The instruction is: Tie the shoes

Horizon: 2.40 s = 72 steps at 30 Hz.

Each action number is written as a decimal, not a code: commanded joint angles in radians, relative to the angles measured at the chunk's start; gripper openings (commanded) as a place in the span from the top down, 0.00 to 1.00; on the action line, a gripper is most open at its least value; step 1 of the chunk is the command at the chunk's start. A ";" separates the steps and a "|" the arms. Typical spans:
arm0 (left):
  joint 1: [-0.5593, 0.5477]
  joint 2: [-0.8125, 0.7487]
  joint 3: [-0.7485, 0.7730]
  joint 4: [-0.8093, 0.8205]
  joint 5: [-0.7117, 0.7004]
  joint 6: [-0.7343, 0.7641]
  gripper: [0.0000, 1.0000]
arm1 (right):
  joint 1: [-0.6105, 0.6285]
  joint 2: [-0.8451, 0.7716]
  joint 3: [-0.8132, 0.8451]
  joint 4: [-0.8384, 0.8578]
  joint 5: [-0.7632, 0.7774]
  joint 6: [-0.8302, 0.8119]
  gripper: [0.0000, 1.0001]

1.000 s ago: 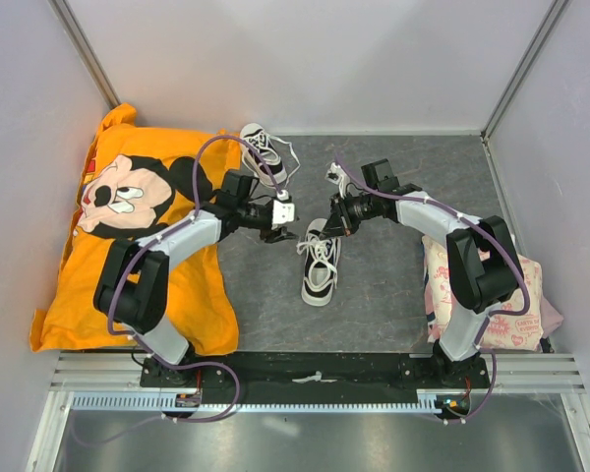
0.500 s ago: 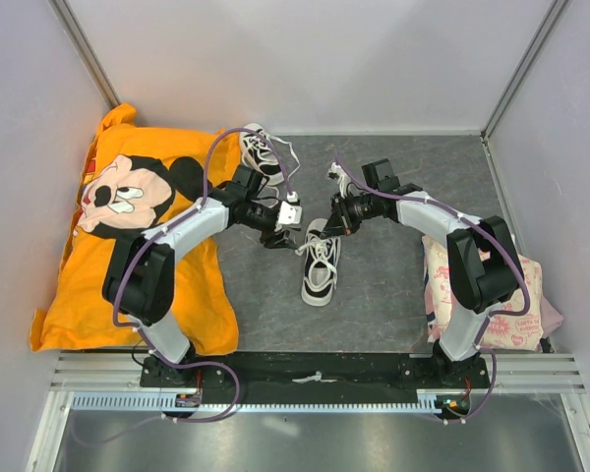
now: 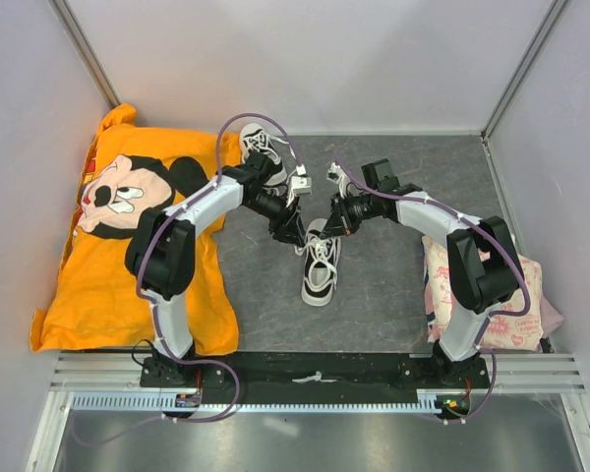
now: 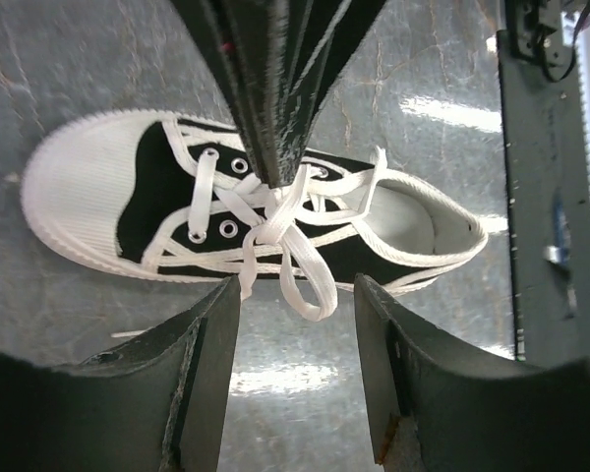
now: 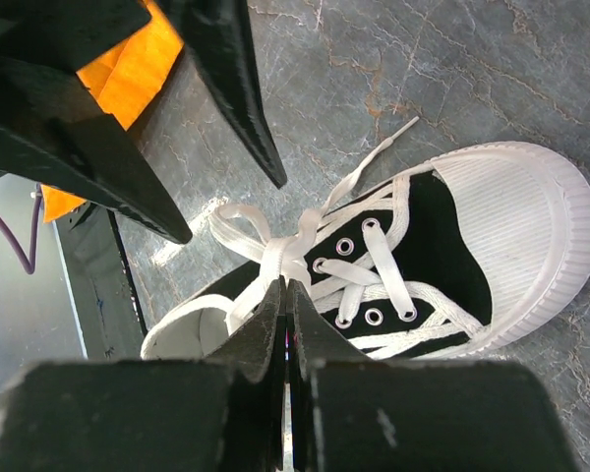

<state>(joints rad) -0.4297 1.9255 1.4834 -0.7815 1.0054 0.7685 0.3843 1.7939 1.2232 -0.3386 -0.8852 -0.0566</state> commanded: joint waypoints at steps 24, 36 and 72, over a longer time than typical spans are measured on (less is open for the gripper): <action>-0.046 0.135 0.141 -0.216 -0.004 -0.043 0.92 | 0.002 -0.065 -0.008 -0.034 0.008 -0.067 1.00; -0.029 0.086 0.080 -0.239 -0.042 -0.014 0.98 | -0.051 -0.100 -0.034 -0.166 0.032 -0.179 1.00; 0.048 -0.013 -0.031 -0.151 -0.177 0.028 0.99 | -0.182 -0.091 -0.068 -0.312 0.160 -0.384 1.00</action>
<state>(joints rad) -0.3985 1.9625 1.4750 -0.9440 0.8898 0.7795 0.2245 1.7306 1.1709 -0.6250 -0.7868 -0.3893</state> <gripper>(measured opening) 0.028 0.007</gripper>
